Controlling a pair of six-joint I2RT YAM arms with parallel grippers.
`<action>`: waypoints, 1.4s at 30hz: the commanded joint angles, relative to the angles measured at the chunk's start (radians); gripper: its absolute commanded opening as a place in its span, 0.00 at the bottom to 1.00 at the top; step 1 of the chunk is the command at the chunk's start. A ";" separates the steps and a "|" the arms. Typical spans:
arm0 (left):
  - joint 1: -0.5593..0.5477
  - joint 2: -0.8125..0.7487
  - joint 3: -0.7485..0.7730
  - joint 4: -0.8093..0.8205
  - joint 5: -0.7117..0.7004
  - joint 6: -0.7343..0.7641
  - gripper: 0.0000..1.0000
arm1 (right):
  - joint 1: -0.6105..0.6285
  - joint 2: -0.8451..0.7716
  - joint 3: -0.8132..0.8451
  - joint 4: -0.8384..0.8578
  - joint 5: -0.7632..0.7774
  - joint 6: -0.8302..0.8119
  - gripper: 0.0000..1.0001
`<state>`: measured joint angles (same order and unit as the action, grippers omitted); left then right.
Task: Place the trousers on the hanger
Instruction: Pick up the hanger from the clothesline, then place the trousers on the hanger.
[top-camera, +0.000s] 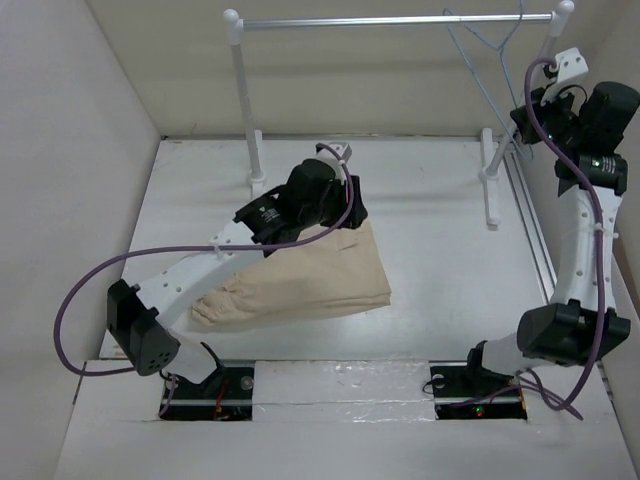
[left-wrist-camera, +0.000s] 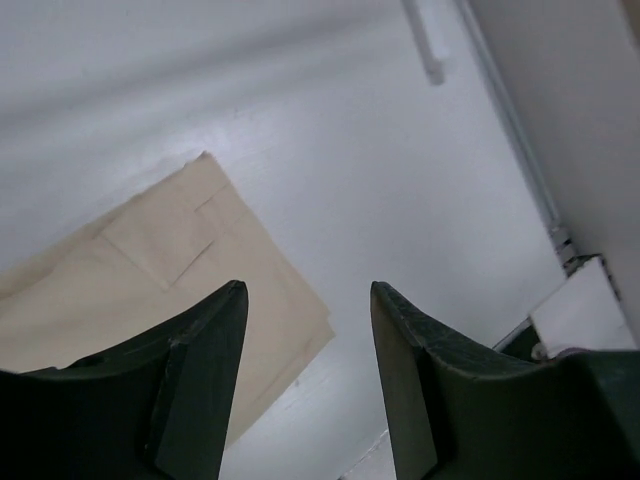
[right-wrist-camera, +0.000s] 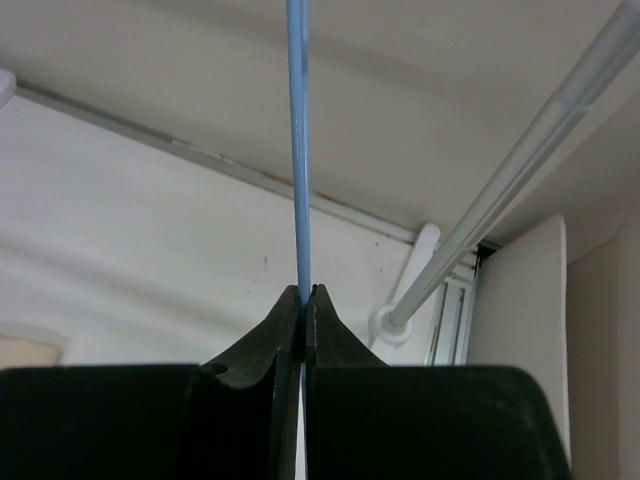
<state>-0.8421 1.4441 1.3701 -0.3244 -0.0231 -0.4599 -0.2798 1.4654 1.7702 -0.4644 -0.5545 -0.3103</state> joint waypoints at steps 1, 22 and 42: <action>0.003 -0.024 0.176 -0.054 0.017 -0.014 0.49 | 0.011 -0.071 -0.121 0.102 0.047 0.023 0.00; -0.098 0.311 0.592 -0.044 -0.012 -0.117 0.59 | 0.553 -0.523 -0.707 -0.086 0.643 0.053 0.00; -0.120 0.312 0.443 0.056 -0.311 -0.214 0.55 | 0.903 -0.611 -0.818 -0.114 0.748 0.231 0.00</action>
<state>-0.9554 1.7813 1.8118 -0.3126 -0.2558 -0.6682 0.5930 0.8780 0.9508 -0.5968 0.1429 -0.1318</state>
